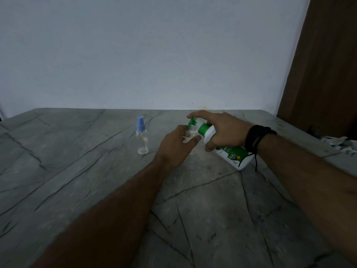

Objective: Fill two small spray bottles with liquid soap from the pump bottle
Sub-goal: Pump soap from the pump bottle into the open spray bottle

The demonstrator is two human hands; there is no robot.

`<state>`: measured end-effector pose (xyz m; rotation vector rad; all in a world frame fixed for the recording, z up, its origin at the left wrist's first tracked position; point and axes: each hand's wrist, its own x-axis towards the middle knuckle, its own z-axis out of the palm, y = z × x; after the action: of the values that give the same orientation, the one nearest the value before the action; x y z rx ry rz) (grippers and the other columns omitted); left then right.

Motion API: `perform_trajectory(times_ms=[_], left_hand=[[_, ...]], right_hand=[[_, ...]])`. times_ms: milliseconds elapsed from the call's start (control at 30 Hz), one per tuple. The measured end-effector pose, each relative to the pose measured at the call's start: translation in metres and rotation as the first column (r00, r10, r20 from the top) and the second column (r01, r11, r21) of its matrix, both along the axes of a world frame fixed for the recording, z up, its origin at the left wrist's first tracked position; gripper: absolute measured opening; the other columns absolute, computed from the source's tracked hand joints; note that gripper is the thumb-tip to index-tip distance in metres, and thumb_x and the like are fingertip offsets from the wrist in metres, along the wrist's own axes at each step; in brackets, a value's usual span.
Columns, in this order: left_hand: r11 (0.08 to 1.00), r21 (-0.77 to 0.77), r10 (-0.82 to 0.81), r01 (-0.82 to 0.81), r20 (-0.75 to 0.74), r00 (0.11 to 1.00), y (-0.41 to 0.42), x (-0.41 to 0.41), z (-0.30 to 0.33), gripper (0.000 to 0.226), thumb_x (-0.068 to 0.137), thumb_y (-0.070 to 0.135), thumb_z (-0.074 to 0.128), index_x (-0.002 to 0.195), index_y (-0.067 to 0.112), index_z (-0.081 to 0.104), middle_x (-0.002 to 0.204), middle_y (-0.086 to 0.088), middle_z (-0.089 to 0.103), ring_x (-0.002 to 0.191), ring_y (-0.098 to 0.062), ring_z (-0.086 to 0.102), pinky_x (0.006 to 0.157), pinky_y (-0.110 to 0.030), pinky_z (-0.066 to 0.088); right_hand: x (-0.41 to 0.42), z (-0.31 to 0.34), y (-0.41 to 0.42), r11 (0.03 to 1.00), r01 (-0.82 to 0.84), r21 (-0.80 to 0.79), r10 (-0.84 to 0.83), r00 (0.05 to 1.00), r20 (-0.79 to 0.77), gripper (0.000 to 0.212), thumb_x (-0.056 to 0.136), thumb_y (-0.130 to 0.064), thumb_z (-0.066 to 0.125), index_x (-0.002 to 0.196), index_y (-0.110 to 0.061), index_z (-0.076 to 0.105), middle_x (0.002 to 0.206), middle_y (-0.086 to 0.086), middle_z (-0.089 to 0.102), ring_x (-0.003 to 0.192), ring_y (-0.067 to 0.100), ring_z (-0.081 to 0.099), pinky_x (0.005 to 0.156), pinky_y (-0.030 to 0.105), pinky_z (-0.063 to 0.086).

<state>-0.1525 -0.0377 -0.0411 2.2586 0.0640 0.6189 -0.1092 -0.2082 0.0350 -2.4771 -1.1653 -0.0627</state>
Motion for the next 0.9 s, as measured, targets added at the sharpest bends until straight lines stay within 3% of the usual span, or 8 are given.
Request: perform_trajectory(times_ms=[267, 533, 667, 800, 900], left_hand=[[1.000, -0.010, 0.011, -0.011, 0.003, 1.000, 0.001, 0.000, 0.001, 0.056, 0.088, 0.053, 0.062, 0.133, 0.022, 0.050, 0.122, 0.005, 0.064, 0.100, -0.009, 0.059, 0.086, -0.027, 0.049], [1.000, -0.002, 0.016, -0.016, -0.002, 1.000, -0.001, 0.000, 0.003, 0.055, 0.089, 0.052, 0.062, 0.133, 0.021, 0.051, 0.121, 0.005, 0.064, 0.101, -0.010, 0.060, 0.088, -0.030, 0.051], [1.000, 0.016, 0.017, -0.017, -0.003, 1.000, -0.001, 0.000, 0.003, 0.055, 0.089, 0.052, 0.061, 0.133, 0.020, 0.051, 0.122, 0.004, 0.064, 0.103, -0.012, 0.060, 0.089, -0.033, 0.052], [1.000, 0.012, 0.015, -0.015, -0.001, 1.000, -0.001, -0.001, 0.003, 0.055, 0.089, 0.051, 0.062, 0.133, 0.020, 0.051, 0.123, 0.004, 0.064, 0.105, -0.012, 0.061, 0.090, -0.034, 0.052], [1.000, 0.016, 0.004, -0.004, 0.002, 1.000, -0.002, -0.003, 0.004, 0.054, 0.089, 0.051, 0.061, 0.132, 0.019, 0.051, 0.122, 0.004, 0.063, 0.104, -0.012, 0.060, 0.088, -0.033, 0.052]], right_hand=[[-0.006, 0.002, -0.007, 0.988, 0.060, 0.145, -0.058, 0.998, -0.022, 0.094, 0.069, -0.013, 0.086, 0.144, -0.045, 0.039, 0.093, -0.020, 0.056, 0.071, 0.002, 0.059, 0.051, 0.007, 0.043], [-0.005, 0.004, -0.006, 0.995, 0.087, 0.041, -0.085, 0.995, -0.047, 0.097, 0.071, -0.018, 0.086, 0.147, -0.047, 0.032, 0.097, -0.012, 0.058, 0.074, 0.004, 0.060, 0.056, 0.017, 0.046], [-0.008, 0.007, -0.004, 0.999, 0.052, -0.014, -0.053, 0.992, -0.114, 0.091, 0.083, -0.017, 0.073, 0.151, -0.049, 0.023, 0.115, -0.001, 0.063, 0.077, 0.015, 0.068, 0.062, 0.026, 0.059], [-0.009, 0.010, -0.006, 0.999, 0.036, -0.007, -0.037, 0.984, -0.174, 0.089, 0.086, -0.012, 0.067, 0.153, -0.047, 0.019, 0.121, 0.005, 0.064, 0.075, 0.019, 0.070, 0.059, 0.026, 0.059], [-0.006, 0.012, -0.008, 0.997, 0.035, 0.065, -0.013, 0.949, -0.315, 0.087, 0.086, -0.003, 0.063, 0.152, -0.045, 0.025, 0.120, 0.008, 0.065, 0.065, 0.013, 0.068, 0.054, 0.021, 0.055]])
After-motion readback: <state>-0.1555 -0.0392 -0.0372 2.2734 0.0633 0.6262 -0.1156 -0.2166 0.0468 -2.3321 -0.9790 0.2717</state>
